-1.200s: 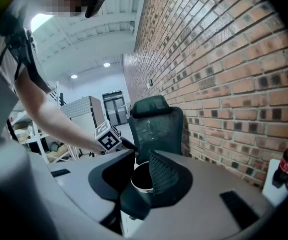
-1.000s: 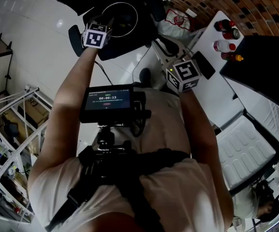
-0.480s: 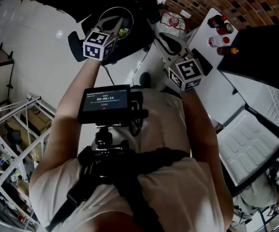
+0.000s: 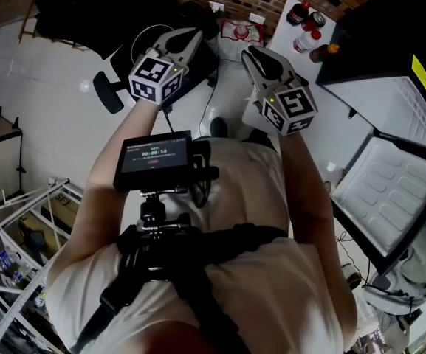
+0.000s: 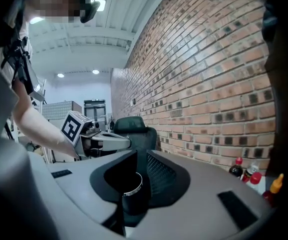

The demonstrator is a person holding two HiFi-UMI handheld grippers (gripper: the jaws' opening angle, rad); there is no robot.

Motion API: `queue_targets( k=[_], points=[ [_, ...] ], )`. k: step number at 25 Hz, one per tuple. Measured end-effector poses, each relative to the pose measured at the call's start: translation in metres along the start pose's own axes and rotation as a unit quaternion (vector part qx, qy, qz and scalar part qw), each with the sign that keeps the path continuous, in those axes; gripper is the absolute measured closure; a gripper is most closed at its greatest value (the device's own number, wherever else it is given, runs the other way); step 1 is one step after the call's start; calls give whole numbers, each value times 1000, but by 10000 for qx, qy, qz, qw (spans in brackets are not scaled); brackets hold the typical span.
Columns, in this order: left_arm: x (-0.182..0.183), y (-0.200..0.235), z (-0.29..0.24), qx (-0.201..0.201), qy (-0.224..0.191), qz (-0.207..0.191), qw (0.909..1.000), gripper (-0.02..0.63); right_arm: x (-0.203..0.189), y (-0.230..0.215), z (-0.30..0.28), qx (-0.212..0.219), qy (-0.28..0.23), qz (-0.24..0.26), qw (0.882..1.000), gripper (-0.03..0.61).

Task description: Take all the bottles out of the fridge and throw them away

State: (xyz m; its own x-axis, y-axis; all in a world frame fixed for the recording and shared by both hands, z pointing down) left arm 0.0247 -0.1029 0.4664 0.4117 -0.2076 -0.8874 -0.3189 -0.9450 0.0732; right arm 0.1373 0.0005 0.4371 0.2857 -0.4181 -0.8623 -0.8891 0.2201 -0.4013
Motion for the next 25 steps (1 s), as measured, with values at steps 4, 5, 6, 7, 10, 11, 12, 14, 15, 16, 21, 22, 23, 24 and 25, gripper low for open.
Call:
queue_targets(
  k=[4, 5, 6, 7, 10, 11, 12, 14, 15, 16, 21, 22, 23, 24, 25],
  points=[
    [15, -35, -19, -525, -78, -148, 9985, 603, 5, -8, 30, -422, -80, -37, 9991, 512],
    [17, -43, -24, -656, -78, -170, 9977, 603, 5, -10, 38, -524, -97, -52, 9986, 512],
    [18, -51, -28, -785, -72, -187, 9967, 603, 5, -12, 45, -622, -115, -61, 9980, 512],
    [19, -58, -32, -909, -64, -203, 9956, 603, 6, -13, 51, -717, -134, -65, 9973, 512],
    [27, -75, -41, -1269, -74, -281, 9915, 603, 13, -15, 68, -1023, -202, -64, 9945, 512],
    [30, -82, -43, -1401, -92, -310, 9896, 603, 16, -15, 76, -1141, -226, -64, 9932, 523],
    [33, -90, -45, -1528, -104, -334, 9876, 603, 17, -15, 84, -1253, -249, -71, 9918, 528],
    [35, -107, -43, -1720, -111, -348, 9844, 603, 17, -12, 100, -1412, -284, -98, 9895, 535],
    [36, -113, -41, -1772, -130, -378, 9834, 603, 16, -10, 107, -1456, -329, -102, 9887, 535],
    [42, -112, -42, -1787, -193, -506, 9824, 603, 18, -11, 107, -1479, -472, -70, 9878, 537],
    [87, -63, -63, -1510, -924, -1597, 9712, 603, 44, -35, 69, -1402, -1611, 461, 9758, 560],
    [80, -64, -59, -1444, -997, -1612, 9712, 603, 37, -34, 67, -1354, -1619, 519, 9761, 561],
    [73, -63, -56, -1376, -1062, -1636, 9711, 603, 31, -34, 64, -1303, -1643, 571, 9761, 561],
    [68, -61, -55, -1319, -1118, -1666, 9707, 603, 27, -34, 60, -1263, -1687, 611, 9756, 561],
    [64, -59, -54, -1289, -1160, -1688, 9703, 603, 24, -35, 56, -1247, -1737, 635, 9748, 561]
  ],
)
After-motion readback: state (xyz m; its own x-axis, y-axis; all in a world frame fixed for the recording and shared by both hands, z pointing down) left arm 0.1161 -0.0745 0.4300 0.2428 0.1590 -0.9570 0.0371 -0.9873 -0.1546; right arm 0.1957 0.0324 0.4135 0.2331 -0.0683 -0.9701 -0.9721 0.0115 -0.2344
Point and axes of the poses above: the fingertips, and each gripper's own axes: z backward along the fingers, y to its left, x out of its top, the point moved 3 cm from there along z, backward along the fingers, and after that the axes turned 6 degrees about -z, right-handed, at the moved point
